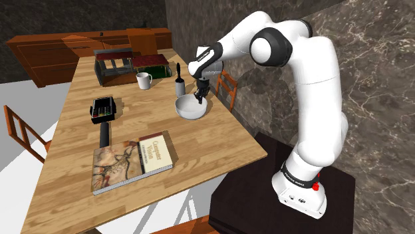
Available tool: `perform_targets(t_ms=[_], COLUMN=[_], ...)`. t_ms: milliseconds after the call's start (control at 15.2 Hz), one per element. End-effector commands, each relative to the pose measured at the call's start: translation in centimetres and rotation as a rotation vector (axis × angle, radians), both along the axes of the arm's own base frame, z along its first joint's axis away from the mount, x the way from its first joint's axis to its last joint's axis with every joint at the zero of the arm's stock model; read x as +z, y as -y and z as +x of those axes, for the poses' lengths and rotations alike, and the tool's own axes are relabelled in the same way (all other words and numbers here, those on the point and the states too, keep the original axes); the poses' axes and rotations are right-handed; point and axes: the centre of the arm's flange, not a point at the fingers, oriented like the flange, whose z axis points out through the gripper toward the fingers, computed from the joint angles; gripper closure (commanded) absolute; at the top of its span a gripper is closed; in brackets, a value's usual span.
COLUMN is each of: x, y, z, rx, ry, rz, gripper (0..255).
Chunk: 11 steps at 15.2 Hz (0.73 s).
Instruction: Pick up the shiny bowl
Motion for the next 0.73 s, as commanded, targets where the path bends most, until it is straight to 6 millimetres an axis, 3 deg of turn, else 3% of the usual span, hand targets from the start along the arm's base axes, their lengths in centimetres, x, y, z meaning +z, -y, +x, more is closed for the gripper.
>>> perform_targets(t_ms=[0,660], x=[0.5,5.7], y=[0.0,0.0], z=[0.0,0.0], rx=[0.000,0.000], ry=[-0.001,-0.001], rz=[0.000,0.000], gripper=[255,255])
